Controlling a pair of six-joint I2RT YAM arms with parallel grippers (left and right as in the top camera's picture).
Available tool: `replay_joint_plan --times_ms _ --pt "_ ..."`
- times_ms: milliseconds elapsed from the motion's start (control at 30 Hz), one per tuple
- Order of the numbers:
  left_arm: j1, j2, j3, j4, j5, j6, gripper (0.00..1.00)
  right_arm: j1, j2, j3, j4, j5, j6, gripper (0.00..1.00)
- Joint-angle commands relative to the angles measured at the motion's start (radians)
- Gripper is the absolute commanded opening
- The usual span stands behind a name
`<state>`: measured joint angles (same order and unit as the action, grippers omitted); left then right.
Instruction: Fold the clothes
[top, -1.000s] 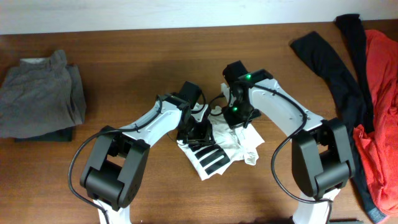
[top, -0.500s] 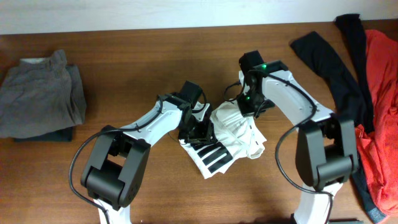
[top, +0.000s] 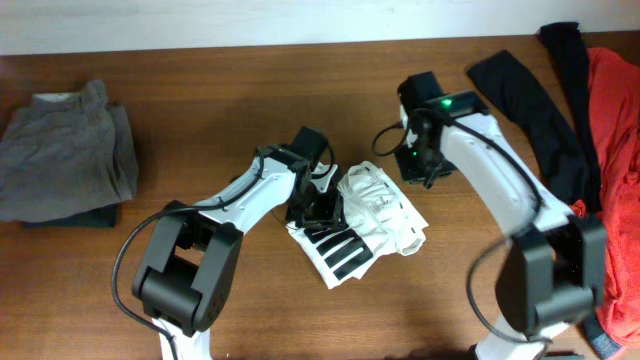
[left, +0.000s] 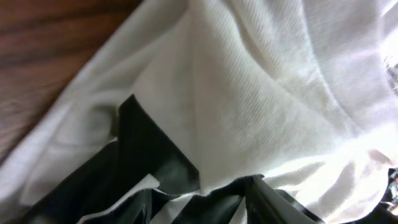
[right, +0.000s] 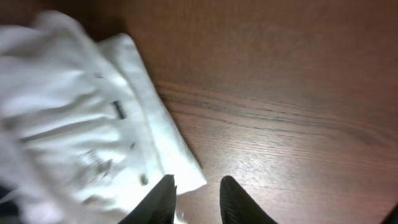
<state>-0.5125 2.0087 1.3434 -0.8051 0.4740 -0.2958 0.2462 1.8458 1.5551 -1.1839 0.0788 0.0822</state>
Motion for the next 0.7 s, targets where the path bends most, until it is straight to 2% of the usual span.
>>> replay_joint_plan --times_ms 0,100,167,400,600,667 --pt "0.000 -0.103 0.063 -0.016 -0.178 -0.002 0.52 -0.006 -0.048 0.019 -0.086 -0.103 0.011 0.29" --pt "0.014 -0.146 0.071 0.010 -0.302 -0.002 0.58 -0.002 -0.047 -0.006 -0.142 -0.188 -0.004 0.29" --pt "0.033 -0.154 0.071 0.034 -0.334 -0.002 0.59 0.000 -0.047 -0.031 -0.164 -0.223 -0.004 0.28" --pt "0.101 -0.144 0.071 0.057 -0.324 -0.002 0.61 0.045 -0.047 -0.167 -0.153 -0.337 -0.080 0.31" --pt "0.096 -0.143 0.064 0.011 -0.246 -0.003 0.61 0.082 -0.047 -0.257 -0.095 -0.318 -0.101 0.33" --pt "0.095 -0.143 0.064 -0.016 -0.226 -0.003 0.61 0.080 -0.047 -0.296 -0.066 -0.240 -0.072 0.33"
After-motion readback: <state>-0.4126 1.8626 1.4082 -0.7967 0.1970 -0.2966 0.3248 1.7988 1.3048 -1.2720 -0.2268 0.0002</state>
